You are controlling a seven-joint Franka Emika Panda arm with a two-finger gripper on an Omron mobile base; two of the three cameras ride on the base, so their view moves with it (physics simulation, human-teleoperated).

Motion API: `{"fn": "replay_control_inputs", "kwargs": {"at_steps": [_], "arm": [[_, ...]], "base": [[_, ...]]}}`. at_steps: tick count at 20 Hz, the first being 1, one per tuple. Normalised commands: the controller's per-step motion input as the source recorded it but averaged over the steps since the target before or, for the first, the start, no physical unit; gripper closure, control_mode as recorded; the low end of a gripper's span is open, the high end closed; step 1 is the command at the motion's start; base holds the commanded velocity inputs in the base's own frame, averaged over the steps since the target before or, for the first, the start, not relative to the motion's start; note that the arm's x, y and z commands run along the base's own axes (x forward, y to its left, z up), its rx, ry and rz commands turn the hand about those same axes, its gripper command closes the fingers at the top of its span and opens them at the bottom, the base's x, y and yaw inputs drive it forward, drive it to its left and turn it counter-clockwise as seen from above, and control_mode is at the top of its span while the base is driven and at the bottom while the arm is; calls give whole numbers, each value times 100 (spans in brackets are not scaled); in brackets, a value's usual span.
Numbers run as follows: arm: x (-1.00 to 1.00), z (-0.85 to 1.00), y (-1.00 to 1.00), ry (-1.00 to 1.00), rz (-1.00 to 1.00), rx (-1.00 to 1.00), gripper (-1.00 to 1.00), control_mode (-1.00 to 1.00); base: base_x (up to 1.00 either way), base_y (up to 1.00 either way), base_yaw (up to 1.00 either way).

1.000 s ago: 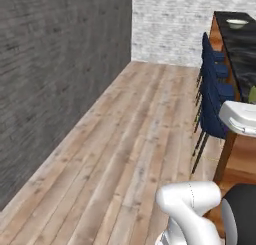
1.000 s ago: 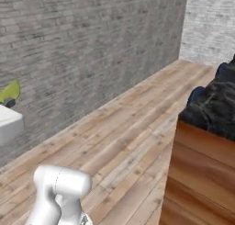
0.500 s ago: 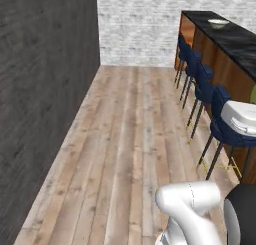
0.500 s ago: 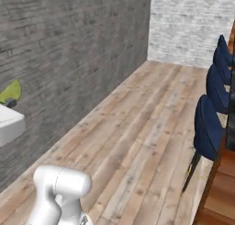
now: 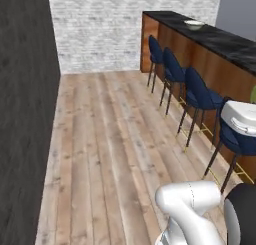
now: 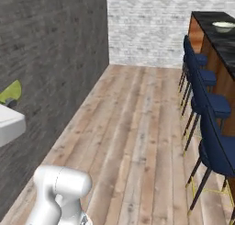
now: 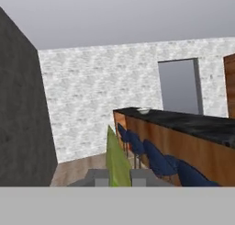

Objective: There is a bowl on the dining counter. Grab a lemon wedge from the fridge and place it in the bowl. Then get the liquor bottle and glass cup from the cabinet and place them next to the bowl.

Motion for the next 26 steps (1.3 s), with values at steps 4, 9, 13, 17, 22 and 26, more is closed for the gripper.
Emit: {"fn": "replay_control_inputs", "kwargs": {"at_steps": [4,9,13,17,22,26], "arm": [[0,0,0,0,0,0,100,100],[0,0,0,0,0,0,100,100],[0,0,0,0,0,0,100,100],[0,0,0,0,0,0,100,100],[0,0,0,0,0,0,100,100],[0,0,0,0,0,0,100,100]], "base": [[100,76,-45],[100,76,-45],[100,76,-45],[100,76,-45],[100,76,-45],[100,83,-44]]}}
